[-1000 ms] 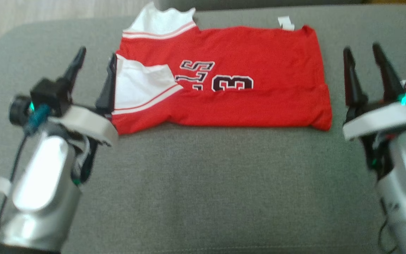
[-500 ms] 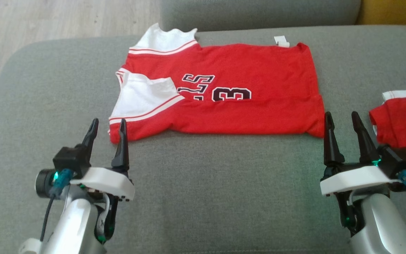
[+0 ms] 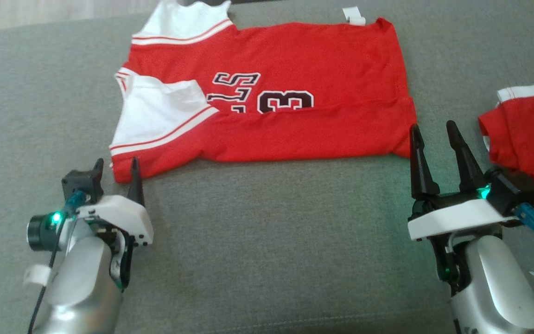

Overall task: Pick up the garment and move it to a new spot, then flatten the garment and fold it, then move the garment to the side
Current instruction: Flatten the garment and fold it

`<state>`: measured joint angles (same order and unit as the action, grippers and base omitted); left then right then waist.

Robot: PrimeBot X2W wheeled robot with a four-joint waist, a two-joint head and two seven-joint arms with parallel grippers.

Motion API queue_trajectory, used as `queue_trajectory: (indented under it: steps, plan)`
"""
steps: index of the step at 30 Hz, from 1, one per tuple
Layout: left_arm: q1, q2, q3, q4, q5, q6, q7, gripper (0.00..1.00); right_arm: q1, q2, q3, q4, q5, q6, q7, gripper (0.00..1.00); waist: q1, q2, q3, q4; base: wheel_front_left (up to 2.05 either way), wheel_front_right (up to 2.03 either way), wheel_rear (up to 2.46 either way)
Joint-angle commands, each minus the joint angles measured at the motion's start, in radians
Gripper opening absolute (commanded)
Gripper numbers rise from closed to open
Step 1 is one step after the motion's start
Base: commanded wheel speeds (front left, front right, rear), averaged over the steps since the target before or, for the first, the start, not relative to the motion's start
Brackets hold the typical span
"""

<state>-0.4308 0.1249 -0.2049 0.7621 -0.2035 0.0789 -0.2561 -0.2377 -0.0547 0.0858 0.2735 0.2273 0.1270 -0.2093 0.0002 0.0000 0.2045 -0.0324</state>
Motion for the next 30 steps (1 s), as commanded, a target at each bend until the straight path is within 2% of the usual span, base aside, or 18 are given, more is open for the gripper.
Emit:
queue_trajectory:
  steps: [1, 10, 16, 17, 18, 20, 30]
  plan:
    - [-0.040, 0.033, 0.037, -0.013, 0.011, 0.002, -0.006, 1.00, -0.028, 0.004, 0.023, -0.036, 0.003, 0.004, 0.000, 1.00, -0.0002, 0.0000, 0.013, -0.011, 0.00, 0.00, 0.00]
    - [-0.124, 0.056, 0.030, 0.152, 0.027, 0.001, -0.006, 1.00, -0.034, 0.004, 0.029, -0.054, 0.003, 0.004, 0.011, 1.00, -0.0002, 0.0000, 0.043, -0.026, 0.00, 0.00, 0.00]
    - [-0.159, 0.055, 0.009, 0.246, 0.030, -0.029, -0.006, 1.00, -0.031, 0.004, 0.020, -0.047, 0.004, 0.004, 0.028, 1.00, -0.0002, 0.0000, 0.047, -0.028, 0.00, 0.00, 0.00]
    - [-0.164, 0.051, 0.004, 0.259, 0.029, -0.040, -0.006, 0.45, -0.029, 0.004, 0.015, -0.041, 0.005, 0.004, 0.036, 1.00, -0.0002, 0.0000, 0.046, -0.027, 0.00, 0.00, 0.00]
    - [-0.168, 0.047, -0.002, 0.271, 0.027, -0.056, -0.006, 0.00, -0.030, 0.004, 0.015, -0.034, 0.000, 0.004, 0.046, 1.00, -0.0002, 0.0000, 0.045, -0.026, 0.00, 0.00, 0.00]
    - [-0.177, 0.043, -0.008, 0.262, 0.029, -0.068, -0.006, 0.00, -0.036, 0.004, 0.003, -0.015, -0.013, 0.004, 0.065, 1.00, -0.0002, 0.0000, 0.042, -0.020, 0.00, 0.00, 0.00]
    - [-0.116, 0.048, -0.007, -0.077, 0.073, -0.068, -0.006, 0.00, -0.145, 0.004, -0.099, 0.201, -0.041, 0.004, 0.187, 1.00, -0.0002, 0.0000, 0.027, 0.033, 0.00, 0.00, 0.00]
